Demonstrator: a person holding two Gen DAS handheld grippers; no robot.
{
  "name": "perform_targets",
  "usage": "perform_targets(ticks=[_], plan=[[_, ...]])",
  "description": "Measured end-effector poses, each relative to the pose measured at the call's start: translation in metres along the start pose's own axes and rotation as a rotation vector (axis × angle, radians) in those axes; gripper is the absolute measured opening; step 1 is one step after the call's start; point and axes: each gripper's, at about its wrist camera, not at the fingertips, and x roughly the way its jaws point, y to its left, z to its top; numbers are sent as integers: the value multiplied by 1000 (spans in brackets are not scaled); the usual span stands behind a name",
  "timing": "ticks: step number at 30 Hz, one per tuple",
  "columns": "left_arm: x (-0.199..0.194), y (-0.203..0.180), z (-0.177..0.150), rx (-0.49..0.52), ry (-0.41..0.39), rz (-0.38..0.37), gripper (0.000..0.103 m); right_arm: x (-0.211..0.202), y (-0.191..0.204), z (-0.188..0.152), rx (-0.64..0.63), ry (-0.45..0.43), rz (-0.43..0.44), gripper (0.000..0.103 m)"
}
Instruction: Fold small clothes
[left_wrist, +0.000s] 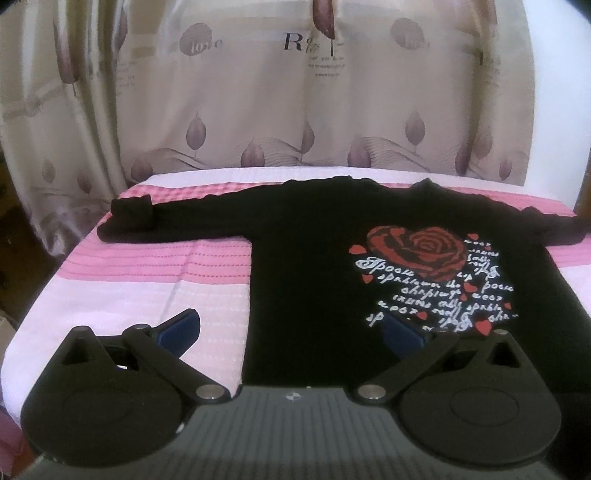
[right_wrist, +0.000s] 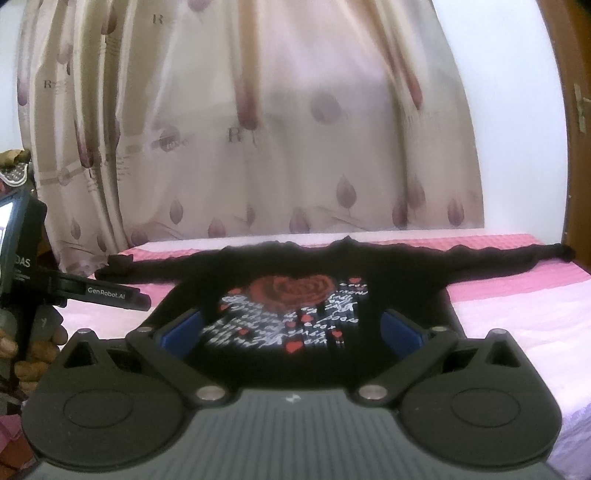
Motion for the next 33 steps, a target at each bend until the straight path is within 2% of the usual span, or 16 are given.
perform_targets(ticks=[13, 33], plan=[[28, 16, 6, 19, 16, 25, 103, 23, 6, -2, -12, 55, 18, 103], [42, 16, 2, 24, 30, 32, 103, 31, 2, -6, -2, 85, 15, 103]])
